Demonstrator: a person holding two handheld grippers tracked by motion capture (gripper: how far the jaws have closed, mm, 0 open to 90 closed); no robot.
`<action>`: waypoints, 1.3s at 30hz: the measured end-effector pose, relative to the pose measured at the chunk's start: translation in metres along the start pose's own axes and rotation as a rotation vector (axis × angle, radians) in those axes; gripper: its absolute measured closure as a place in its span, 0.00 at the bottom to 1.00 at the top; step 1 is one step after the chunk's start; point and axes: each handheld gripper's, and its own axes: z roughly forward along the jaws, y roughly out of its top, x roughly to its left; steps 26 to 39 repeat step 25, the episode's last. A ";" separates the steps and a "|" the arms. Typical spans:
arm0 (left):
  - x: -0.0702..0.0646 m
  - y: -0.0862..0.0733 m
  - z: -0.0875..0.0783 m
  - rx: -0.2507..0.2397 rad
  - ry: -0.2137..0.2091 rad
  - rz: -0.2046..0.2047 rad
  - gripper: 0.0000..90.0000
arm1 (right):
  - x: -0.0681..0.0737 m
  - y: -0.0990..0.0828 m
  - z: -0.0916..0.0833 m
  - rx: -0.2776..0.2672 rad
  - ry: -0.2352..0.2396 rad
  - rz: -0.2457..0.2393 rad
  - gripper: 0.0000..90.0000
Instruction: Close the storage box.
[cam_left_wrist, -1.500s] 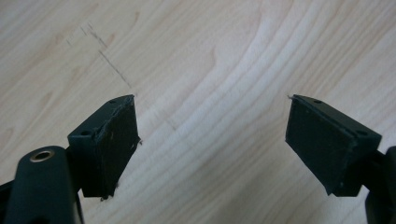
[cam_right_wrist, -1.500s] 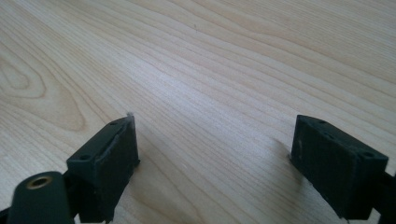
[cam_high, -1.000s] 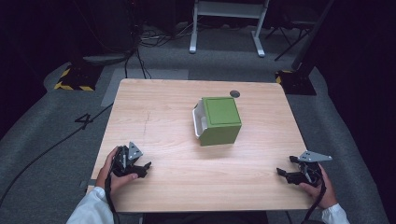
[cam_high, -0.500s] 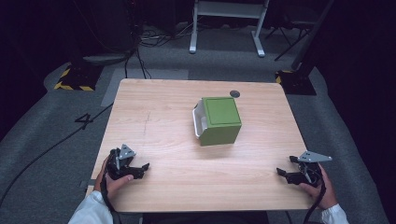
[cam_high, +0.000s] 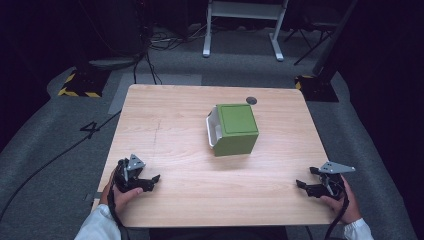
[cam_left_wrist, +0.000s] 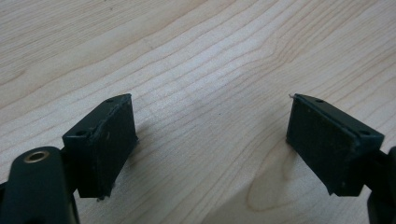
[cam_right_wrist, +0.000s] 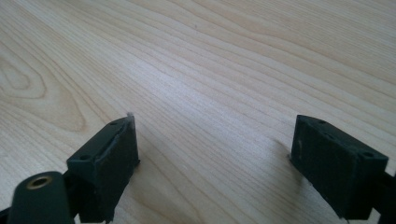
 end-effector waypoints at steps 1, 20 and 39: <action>0.000 0.000 0.000 0.000 0.000 0.000 0.18 | 0.000 0.000 0.000 -0.001 0.000 -0.001 0.17; -0.001 0.001 0.001 0.002 0.012 -0.011 0.17 | 0.000 0.000 0.000 -0.002 0.001 -0.003 0.17; -0.001 0.001 0.001 0.001 0.015 -0.011 0.17 | 0.000 0.000 0.000 -0.003 0.001 -0.004 0.17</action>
